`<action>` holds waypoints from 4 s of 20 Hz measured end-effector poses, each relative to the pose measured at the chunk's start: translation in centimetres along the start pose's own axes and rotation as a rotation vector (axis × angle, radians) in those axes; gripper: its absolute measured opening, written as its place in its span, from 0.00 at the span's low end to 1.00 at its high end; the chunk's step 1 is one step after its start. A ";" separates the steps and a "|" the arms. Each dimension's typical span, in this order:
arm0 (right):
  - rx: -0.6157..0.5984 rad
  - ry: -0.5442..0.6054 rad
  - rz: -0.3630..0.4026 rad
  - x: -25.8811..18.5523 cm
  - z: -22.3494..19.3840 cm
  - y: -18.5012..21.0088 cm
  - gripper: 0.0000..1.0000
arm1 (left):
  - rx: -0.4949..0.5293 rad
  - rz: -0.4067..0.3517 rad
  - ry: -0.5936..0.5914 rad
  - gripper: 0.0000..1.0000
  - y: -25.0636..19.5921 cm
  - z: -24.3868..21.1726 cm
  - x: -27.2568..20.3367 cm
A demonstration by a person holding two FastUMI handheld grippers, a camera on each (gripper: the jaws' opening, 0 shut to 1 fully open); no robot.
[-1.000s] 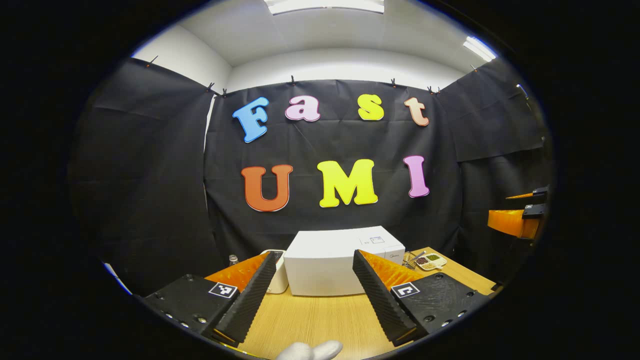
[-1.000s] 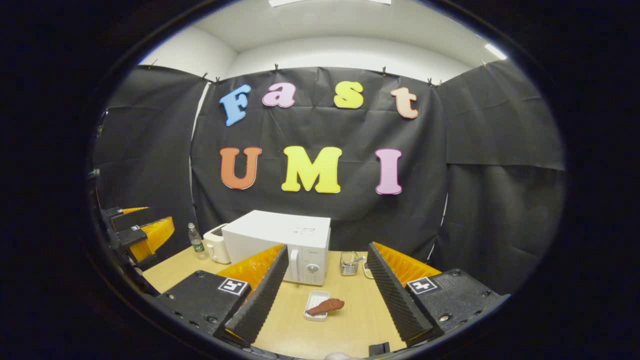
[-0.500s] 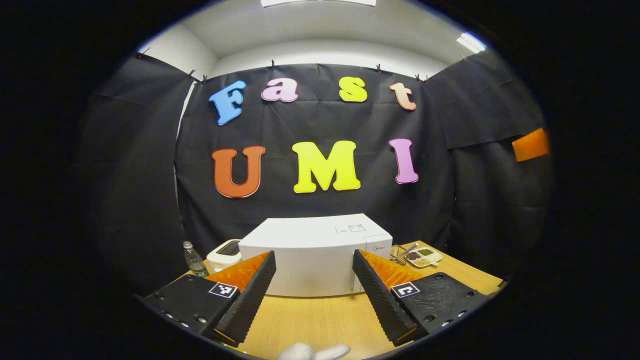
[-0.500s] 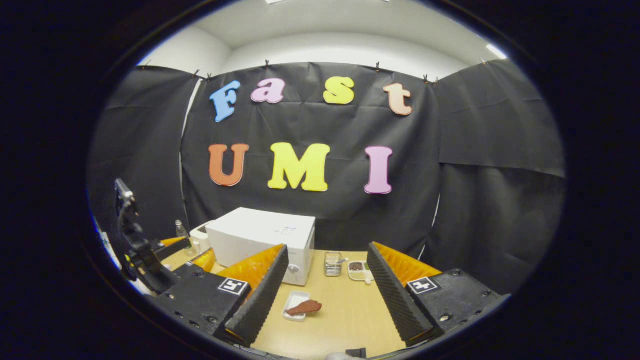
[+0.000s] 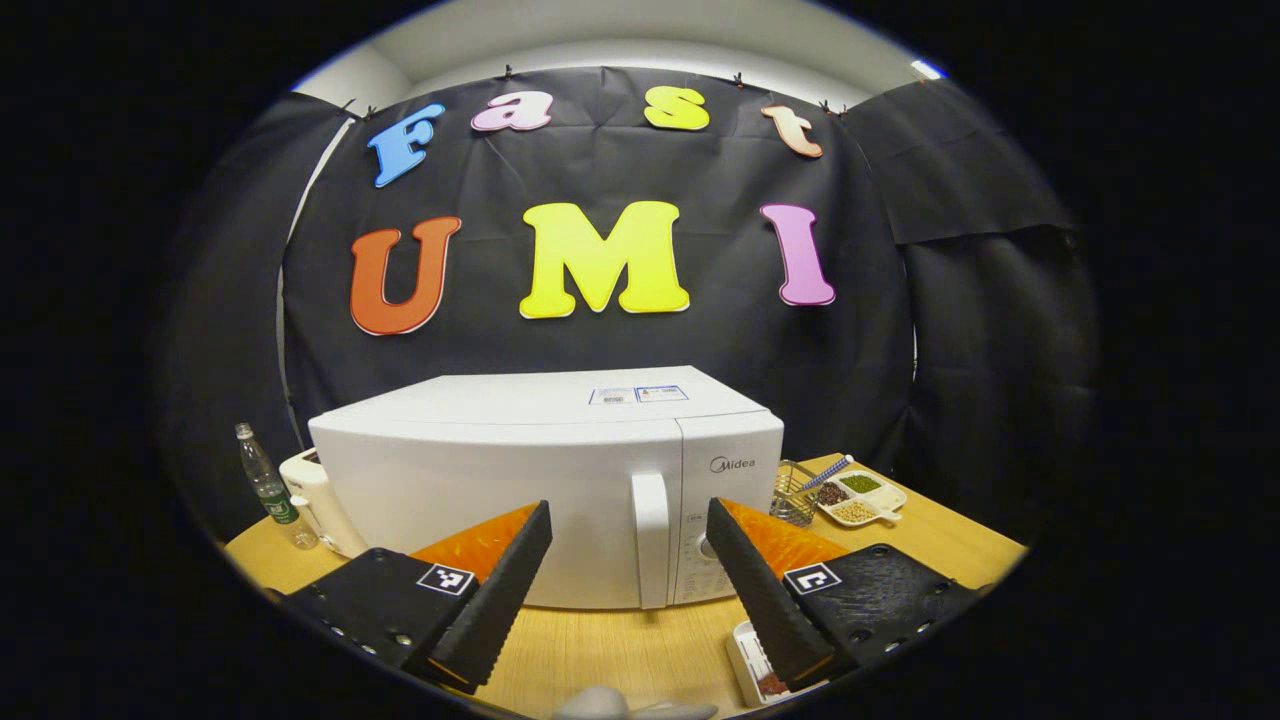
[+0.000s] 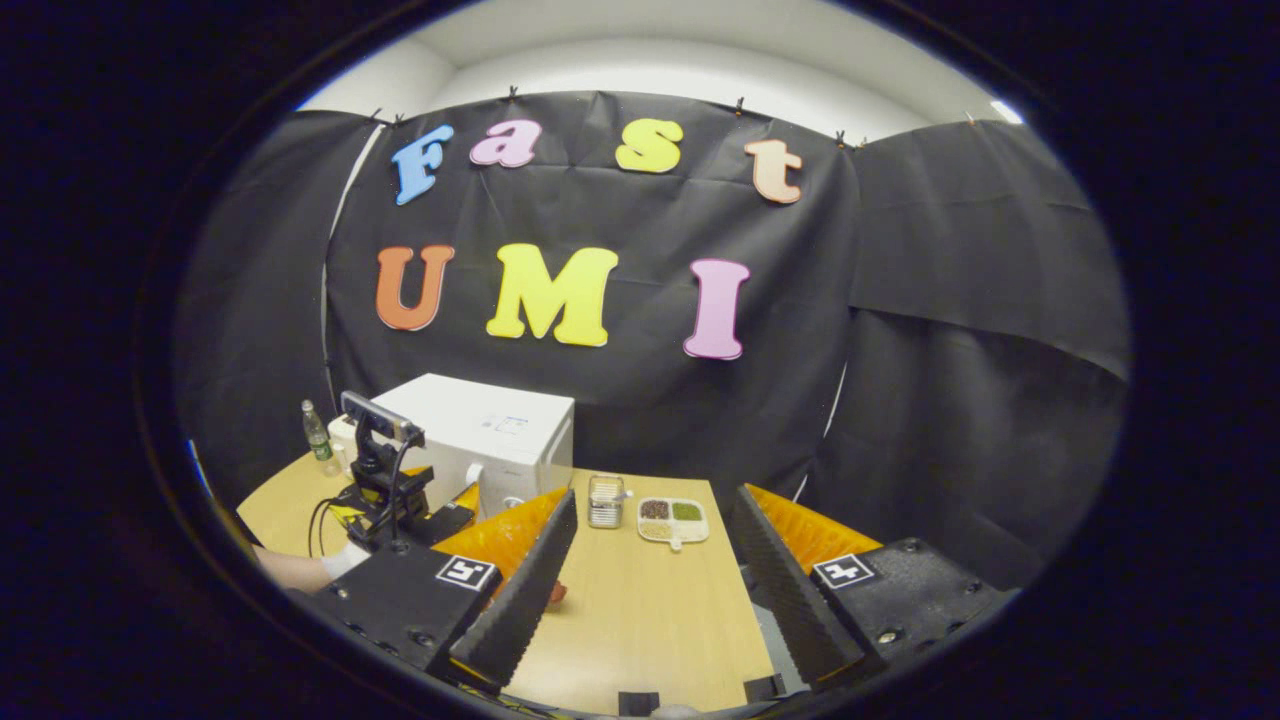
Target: Open the microwave oven with the left hand, put the food in, and close the microwave oven.
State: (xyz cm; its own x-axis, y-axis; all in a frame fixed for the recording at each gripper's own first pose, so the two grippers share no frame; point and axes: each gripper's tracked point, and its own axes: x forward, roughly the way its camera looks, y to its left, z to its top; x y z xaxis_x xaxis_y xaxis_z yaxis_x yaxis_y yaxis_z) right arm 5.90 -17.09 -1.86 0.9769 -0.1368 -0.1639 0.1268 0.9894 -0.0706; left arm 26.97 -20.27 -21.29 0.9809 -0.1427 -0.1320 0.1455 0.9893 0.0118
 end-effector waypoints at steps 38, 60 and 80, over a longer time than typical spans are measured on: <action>-0.010 0.008 0.145 -2.0 -2.5 7.1 0.91 | 0.060 0.032 0.091 0.62 6.8 -5.2 -10.2; 0.020 0.047 0.257 -7.1 -6.5 19.3 0.91 | 0.130 0.163 0.163 0.96 24.1 -7.1 -25.0; 0.019 0.166 0.306 1.3 -16.4 18.2 1.00 | 0.051 0.196 0.102 0.97 24.8 -2.4 -34.3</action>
State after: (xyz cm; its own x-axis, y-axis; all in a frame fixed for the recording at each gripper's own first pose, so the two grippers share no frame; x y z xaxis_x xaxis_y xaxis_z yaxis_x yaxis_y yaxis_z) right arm 6.70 -0.08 -19.48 0.9293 0.1617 -0.3321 -0.1628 0.9863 0.0248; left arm -3.36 9.25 -18.86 0.9734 0.0589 -0.2214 -0.0381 0.9946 0.0970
